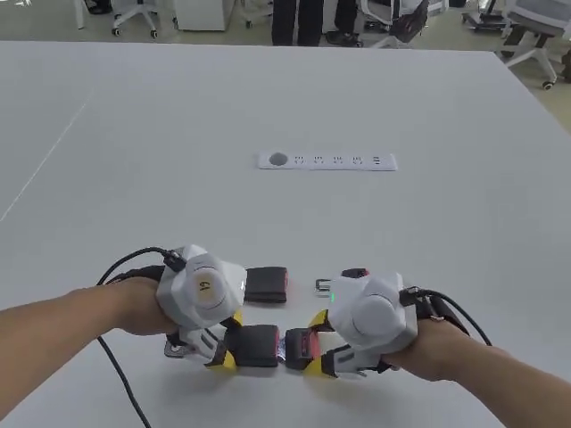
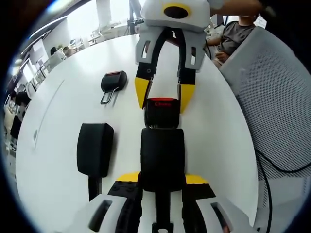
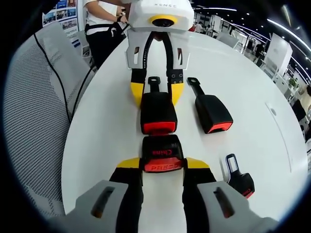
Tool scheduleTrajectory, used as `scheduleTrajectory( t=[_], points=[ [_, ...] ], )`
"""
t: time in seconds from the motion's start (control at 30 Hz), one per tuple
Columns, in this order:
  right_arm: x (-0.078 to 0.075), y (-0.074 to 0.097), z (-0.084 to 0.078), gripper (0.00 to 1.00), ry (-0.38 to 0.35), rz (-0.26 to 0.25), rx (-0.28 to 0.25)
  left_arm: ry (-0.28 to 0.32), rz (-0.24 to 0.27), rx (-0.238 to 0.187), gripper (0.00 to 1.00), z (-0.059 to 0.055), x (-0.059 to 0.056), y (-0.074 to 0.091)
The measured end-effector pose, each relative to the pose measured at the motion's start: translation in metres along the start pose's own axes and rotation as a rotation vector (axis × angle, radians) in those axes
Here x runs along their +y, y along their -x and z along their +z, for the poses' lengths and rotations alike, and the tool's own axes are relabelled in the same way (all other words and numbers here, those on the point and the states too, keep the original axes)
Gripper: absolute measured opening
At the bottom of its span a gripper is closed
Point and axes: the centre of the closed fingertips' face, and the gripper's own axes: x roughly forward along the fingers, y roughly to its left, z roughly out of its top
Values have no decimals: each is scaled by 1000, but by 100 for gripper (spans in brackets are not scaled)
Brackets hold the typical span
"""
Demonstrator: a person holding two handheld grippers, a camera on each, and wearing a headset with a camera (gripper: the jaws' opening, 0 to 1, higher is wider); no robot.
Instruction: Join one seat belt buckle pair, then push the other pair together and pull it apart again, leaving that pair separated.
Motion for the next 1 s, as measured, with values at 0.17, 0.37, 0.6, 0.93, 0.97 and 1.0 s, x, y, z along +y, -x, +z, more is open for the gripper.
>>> scheduleTrajectory(
  t=[0.17,0.37,0.6,0.93,0.97,1.0],
  points=[
    [-3,-3,3,29,-2,-2,21,-4,-4,13,31,1,0,-1],
    [-3,-1,1,29,-10,14,4,13,-9,-20,31,-2,0,1],
    [-4,-2,2,31,-7,20,24,-6,-14,-7,32,-3,1,-1],
    [-5,-1,-6,33,-7,32,87,12,-4,-7,37,2,0,1],
    [-6,0,-6,34,-12,29,84,10,0,-3,39,2,1,2],
    [-7,1,-6,35,-14,26,83,9,5,0,41,1,1,2]
  ],
)
